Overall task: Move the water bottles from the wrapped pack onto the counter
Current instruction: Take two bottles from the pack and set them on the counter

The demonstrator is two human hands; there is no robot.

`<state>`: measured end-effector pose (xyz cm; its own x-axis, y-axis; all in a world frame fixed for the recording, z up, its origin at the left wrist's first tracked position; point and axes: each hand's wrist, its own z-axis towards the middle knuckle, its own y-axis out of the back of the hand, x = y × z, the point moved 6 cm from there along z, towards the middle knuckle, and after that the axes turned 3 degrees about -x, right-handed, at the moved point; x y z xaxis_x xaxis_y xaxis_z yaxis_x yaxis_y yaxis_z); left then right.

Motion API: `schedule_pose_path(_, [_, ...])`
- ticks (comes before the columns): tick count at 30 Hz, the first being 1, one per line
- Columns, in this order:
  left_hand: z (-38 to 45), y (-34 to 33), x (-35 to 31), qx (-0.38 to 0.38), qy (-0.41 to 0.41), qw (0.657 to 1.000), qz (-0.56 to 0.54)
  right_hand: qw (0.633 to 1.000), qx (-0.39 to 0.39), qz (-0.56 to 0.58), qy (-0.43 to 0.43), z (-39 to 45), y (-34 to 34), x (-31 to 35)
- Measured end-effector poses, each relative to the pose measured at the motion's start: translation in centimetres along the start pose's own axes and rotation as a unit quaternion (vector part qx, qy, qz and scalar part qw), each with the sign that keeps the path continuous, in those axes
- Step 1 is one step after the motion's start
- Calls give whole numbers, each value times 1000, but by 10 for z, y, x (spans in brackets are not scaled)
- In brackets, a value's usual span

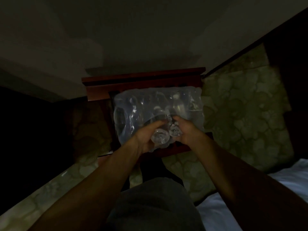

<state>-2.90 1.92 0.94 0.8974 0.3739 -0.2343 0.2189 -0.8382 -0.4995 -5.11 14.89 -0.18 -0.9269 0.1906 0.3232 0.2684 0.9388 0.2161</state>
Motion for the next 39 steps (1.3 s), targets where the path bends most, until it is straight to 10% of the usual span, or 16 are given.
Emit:
schedule_pose_path(14, [-22, -23, 16, 61, 34, 997, -41, 999, -14, 30, 35, -57, 16, -11])
schedule_pose_path(21, [-42, -9, 15, 5, -16, 994, 105, 970, 22, -190, 152, -96, 35, -15])
schedule_pose_path(31, [-98, -3, 18, 75, -16, 989, 124, 984, 82, -42, 154, -139, 45, -84])
schedule_pose_path(32, [-102, -2, 18, 69, -23, 988, 134, 991, 1, -118, 67, -147, 50, -85])
schedule_pose_path(33, [-107, -1, 16, 61, -37, 987, 144, 952, -52, -253, 166, -159, 58, -78])
schedule_pose_path(35, [-111, -2, 13, 47, -62, 984, 160, 908, 68, -323, 259, -178, 49, -64])
schedule_pose_path(39, [-129, -7, 7, 43, -115, 976, 179, 960, 103, -75, 250, -202, 34, -32])
